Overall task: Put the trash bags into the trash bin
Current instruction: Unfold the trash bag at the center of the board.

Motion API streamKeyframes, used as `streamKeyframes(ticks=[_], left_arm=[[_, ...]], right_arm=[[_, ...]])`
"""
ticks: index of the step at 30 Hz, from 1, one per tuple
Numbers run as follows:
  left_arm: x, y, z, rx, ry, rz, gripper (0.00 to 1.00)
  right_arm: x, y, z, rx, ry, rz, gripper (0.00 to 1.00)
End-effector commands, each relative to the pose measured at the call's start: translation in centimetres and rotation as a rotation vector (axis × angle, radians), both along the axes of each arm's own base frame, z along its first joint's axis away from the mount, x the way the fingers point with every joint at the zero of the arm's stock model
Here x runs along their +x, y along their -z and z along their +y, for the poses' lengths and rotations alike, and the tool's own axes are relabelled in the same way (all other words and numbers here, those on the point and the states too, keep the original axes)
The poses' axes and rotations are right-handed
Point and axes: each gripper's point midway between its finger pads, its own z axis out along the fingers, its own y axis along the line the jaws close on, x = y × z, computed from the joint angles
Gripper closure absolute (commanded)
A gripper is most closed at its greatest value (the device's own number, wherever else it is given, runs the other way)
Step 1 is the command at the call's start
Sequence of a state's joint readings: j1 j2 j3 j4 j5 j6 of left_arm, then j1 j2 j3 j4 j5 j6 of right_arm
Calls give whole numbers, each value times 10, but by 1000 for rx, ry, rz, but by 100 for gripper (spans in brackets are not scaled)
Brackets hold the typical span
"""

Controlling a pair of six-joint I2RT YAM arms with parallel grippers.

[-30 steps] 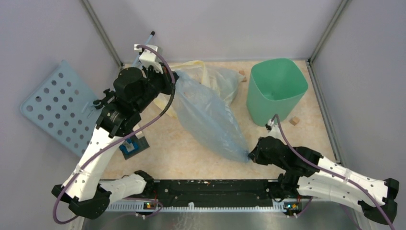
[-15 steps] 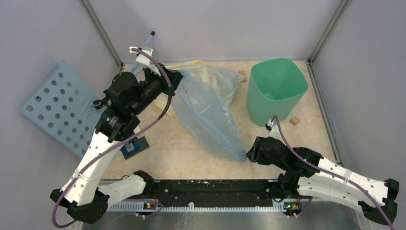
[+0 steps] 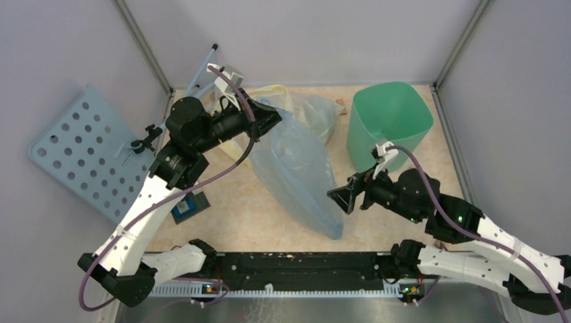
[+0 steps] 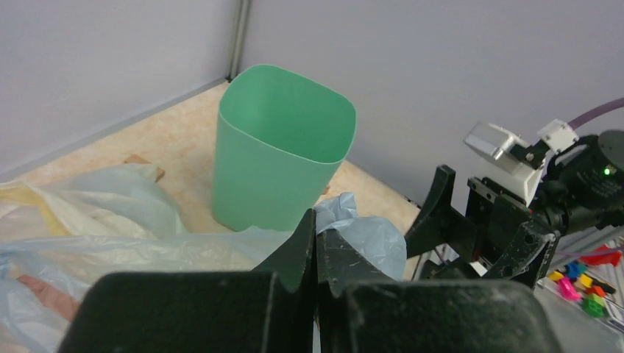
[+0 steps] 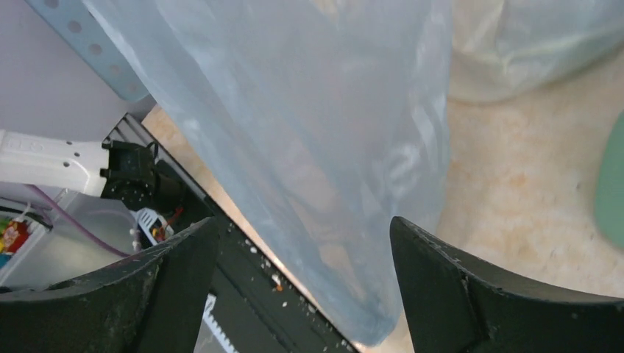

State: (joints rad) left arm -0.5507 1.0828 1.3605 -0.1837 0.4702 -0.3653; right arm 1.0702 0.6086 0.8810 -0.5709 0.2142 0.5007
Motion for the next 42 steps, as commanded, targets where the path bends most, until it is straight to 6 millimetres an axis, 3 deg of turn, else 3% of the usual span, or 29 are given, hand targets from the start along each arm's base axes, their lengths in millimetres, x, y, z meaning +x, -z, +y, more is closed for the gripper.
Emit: streamKeyframes(ticks=[1,5,9,18,22,27,32,37,42], left_arm=[[-12,-13,-13,-60,110,-22,100],[-18,-12,-19,-67,162,-9,100],[-17,-6,-20,-59,170,1,100],[-14,-3,-29,-64,209,23,100],[-12,-3,-31,-75,215,39,100],[0,-6,-29,-113,151,62,100],[20,2,-22,-168,22,154,100],[26,6,-22,-180,-2,184,100],[23,5,-25,-194,26,193,100]], right_arm=[[21,-65,29,-31,-82,-230,13],[33,-96,42,-65,-103,-342,10],[32,-129,50,1,-128,-434,10],[42,-159,73,42,-140,-515,15],[49,-159,88,54,-136,-471,8],[57,-147,107,65,-122,-368,8],[65,-147,107,42,13,-385,7],[71,-149,109,-29,85,-429,7],[82,-140,114,-100,121,-444,15]])
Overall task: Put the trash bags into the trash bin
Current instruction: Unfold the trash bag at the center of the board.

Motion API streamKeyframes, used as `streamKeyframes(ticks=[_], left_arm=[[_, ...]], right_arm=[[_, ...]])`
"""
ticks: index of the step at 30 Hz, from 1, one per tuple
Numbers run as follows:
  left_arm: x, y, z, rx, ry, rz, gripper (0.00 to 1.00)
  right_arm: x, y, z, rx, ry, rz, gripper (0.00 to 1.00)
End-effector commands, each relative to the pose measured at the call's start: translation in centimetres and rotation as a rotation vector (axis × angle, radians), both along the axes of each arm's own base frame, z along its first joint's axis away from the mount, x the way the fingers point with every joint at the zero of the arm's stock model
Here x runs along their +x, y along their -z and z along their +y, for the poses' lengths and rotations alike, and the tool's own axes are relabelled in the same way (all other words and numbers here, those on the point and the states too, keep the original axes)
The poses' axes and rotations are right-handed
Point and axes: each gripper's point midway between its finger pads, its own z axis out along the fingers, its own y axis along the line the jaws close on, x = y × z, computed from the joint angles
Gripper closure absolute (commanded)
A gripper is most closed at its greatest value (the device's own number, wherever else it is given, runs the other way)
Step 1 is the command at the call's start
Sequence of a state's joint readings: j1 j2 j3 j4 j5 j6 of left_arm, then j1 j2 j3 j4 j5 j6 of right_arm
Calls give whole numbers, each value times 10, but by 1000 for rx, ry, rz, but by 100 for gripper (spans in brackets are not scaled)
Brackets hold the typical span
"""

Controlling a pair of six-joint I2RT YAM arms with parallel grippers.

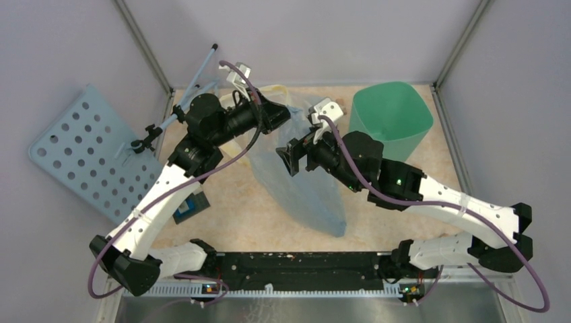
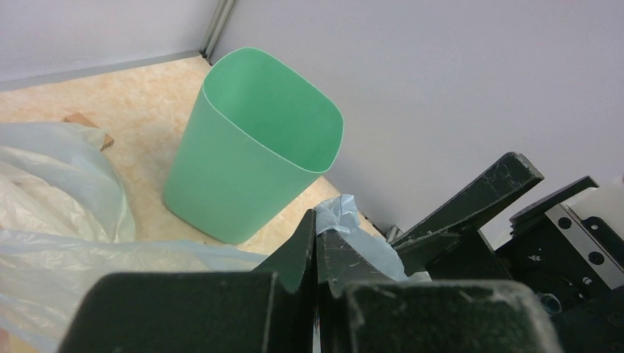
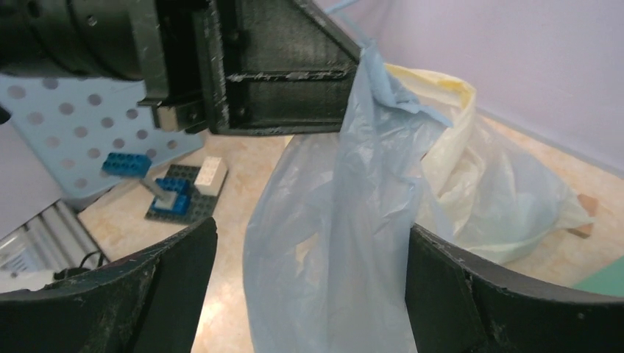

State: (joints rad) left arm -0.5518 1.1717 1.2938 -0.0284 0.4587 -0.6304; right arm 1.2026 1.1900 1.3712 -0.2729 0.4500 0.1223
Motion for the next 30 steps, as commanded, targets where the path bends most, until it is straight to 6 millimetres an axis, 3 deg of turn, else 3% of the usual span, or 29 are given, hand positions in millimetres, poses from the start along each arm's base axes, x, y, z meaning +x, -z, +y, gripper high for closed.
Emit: streamKeyframes(ticks=[1,6,8,9,11,12,13,15,22,27,30], left_arm=[[-2,-16,-1,-57,6,-32,99],[-6,-23,0,-71,14,-45,93],[-8,-27,1,-75,19,-55,89],[-9,-29,1,-72,19,-64,79],[-11,-38,5,-53,7,-99,39],[-9,-36,10,-19,-21,-90,26],[-5,-38,17,1,-72,-88,15],[1,-34,34,63,-175,-88,4],[22,-11,89,218,-460,-77,1],[50,30,104,328,-565,-13,6],[67,52,102,362,-562,21,9]], right_arm=[[15,-20,-2,7,88,-57,17],[15,-24,-2,25,82,-82,55],[15,-26,-6,38,94,-96,92],[16,-26,-9,38,106,-96,100],[18,-26,-15,32,131,-103,100],[19,-25,-19,28,144,-105,100],[20,-24,-23,26,156,-109,100],[20,-22,-30,27,171,-117,100],[7,-11,-45,24,113,-155,100],[-4,-3,-53,12,62,-179,100],[-8,-4,-61,23,54,-195,100]])
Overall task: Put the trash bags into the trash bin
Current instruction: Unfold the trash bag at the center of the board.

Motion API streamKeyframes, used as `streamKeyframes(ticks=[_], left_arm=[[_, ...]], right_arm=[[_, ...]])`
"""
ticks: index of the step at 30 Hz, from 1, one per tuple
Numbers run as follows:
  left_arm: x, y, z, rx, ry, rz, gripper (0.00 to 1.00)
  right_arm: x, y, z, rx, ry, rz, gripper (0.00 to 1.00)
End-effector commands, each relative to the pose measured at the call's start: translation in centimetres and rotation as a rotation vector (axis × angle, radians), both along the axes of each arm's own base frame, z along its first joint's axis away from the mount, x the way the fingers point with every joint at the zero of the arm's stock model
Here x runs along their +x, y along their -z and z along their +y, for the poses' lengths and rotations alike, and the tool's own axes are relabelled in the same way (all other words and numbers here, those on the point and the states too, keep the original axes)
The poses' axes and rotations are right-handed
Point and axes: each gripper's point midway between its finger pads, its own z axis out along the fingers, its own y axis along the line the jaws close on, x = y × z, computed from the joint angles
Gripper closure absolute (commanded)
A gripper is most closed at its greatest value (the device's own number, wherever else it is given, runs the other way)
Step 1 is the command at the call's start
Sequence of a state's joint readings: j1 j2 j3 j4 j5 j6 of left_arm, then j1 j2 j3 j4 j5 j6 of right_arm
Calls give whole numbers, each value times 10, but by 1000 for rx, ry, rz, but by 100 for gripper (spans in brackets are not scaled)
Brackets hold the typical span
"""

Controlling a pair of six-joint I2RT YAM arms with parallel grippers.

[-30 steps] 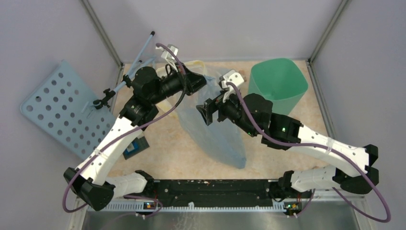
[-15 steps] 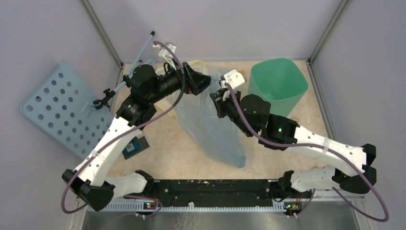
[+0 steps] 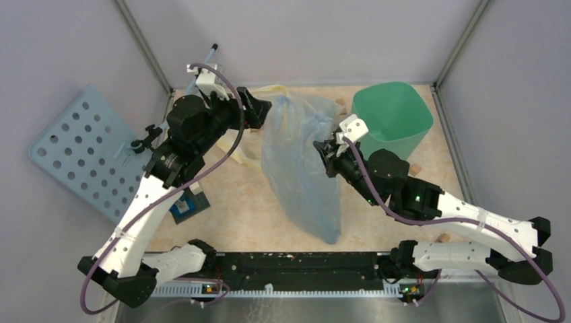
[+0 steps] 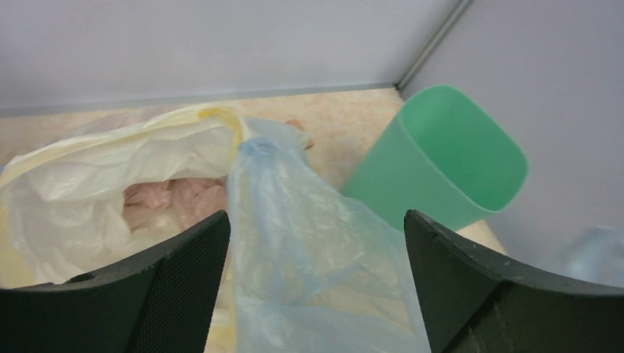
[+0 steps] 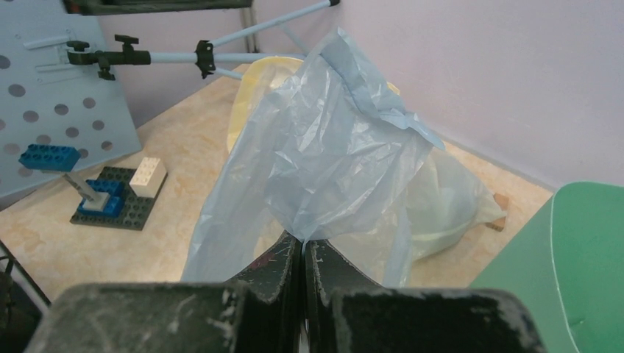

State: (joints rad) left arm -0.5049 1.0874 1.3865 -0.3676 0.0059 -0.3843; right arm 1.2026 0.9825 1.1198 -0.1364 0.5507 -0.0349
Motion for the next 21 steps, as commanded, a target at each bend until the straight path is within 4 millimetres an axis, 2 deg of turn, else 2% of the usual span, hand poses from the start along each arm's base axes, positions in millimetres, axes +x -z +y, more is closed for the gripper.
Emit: streamKeyframes(ticks=[1,6,10,16,21], left_arm=[[33,47,6,98,-59,71,9],[59,76,-9,166,-15,62,2],[80,90,-18,208,-3,68,2],[106,114,-38,182,73,143,8],[121,125,-41,152,107,175,15]], right_arm=[[-11,-19,-8,52,-54,-66,100],[-15,-20,-12,58,-73,-86,100],[-17,-19,-8,54,-95,-89,100],[-18,-11,0,29,-117,-84,100],[-18,-9,-2,20,-112,-79,100]])
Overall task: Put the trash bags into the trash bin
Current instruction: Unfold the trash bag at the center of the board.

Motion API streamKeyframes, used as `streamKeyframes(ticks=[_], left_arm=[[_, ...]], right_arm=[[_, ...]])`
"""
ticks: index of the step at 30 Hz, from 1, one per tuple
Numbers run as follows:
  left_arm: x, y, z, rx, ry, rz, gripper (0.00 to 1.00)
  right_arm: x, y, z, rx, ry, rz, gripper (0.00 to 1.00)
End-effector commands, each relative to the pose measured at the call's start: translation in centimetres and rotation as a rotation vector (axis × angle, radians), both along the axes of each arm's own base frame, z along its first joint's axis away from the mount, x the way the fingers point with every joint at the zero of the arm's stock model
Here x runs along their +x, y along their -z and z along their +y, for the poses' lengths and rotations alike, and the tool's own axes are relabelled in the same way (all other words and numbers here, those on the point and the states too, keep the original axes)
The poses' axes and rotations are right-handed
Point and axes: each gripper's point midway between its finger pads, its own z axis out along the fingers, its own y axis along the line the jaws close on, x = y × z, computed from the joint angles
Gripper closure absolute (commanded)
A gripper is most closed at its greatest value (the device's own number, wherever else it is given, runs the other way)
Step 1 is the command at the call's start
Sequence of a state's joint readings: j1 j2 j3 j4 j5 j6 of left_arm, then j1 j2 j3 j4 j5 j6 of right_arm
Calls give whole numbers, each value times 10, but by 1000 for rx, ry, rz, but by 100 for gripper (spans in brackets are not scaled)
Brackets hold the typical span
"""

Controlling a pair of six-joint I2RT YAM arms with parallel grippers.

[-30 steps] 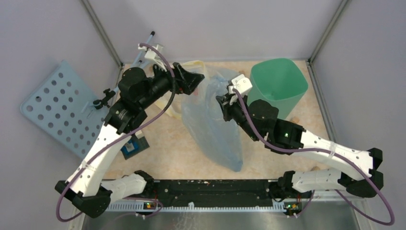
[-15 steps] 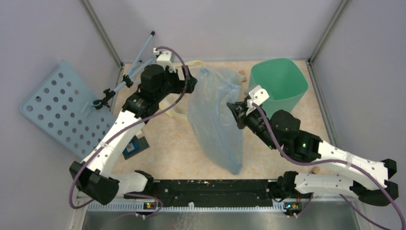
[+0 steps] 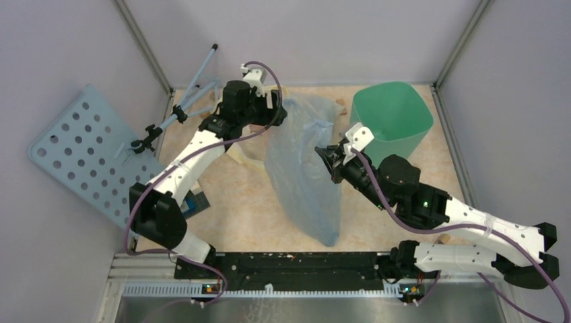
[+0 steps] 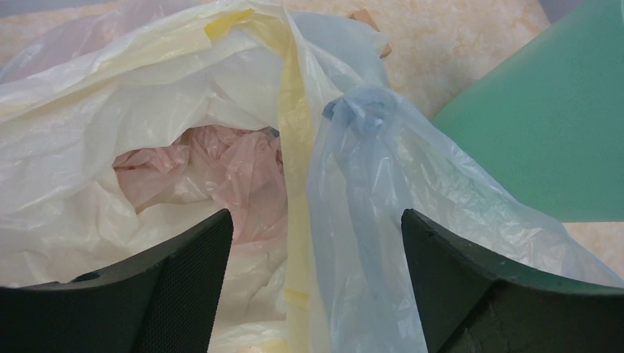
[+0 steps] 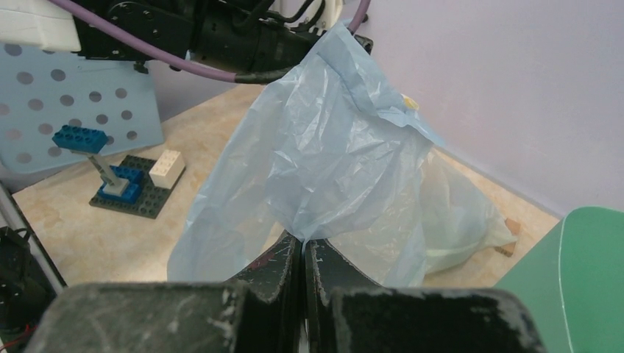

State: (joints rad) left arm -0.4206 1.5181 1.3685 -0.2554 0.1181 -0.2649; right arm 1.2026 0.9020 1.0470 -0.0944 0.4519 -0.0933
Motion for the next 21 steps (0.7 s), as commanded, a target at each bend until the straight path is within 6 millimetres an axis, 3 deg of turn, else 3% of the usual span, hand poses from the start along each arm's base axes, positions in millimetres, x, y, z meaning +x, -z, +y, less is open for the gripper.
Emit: streamKeyframes(ticks=[1,3,5,10,11,18,20,21], left_arm=[[16,-28,-10,-95,58,-60,19],[17,-22,-12,-135,75,-19,27],[16,-18,-12,-195,94,29,40],[10,-31,-2,-266,94,-13,93],[8,-37,0,-268,91,-27,100],[-20,-91,10,-299,104,-138,97],[-24,-93,14,-287,93,-146,53],[-24,-88,15,-274,92,-140,37]], right_arm=[[-2,-8,1,21,-10,-21,100],[-1,-7,-2,20,3,-24,100],[0,-4,-3,8,7,-36,100],[9,3,-13,-13,78,-48,100],[10,2,-15,-15,89,-50,100],[23,-8,-29,46,118,-48,100],[20,-14,-28,71,92,-49,100],[18,-15,-27,77,83,-49,100]])
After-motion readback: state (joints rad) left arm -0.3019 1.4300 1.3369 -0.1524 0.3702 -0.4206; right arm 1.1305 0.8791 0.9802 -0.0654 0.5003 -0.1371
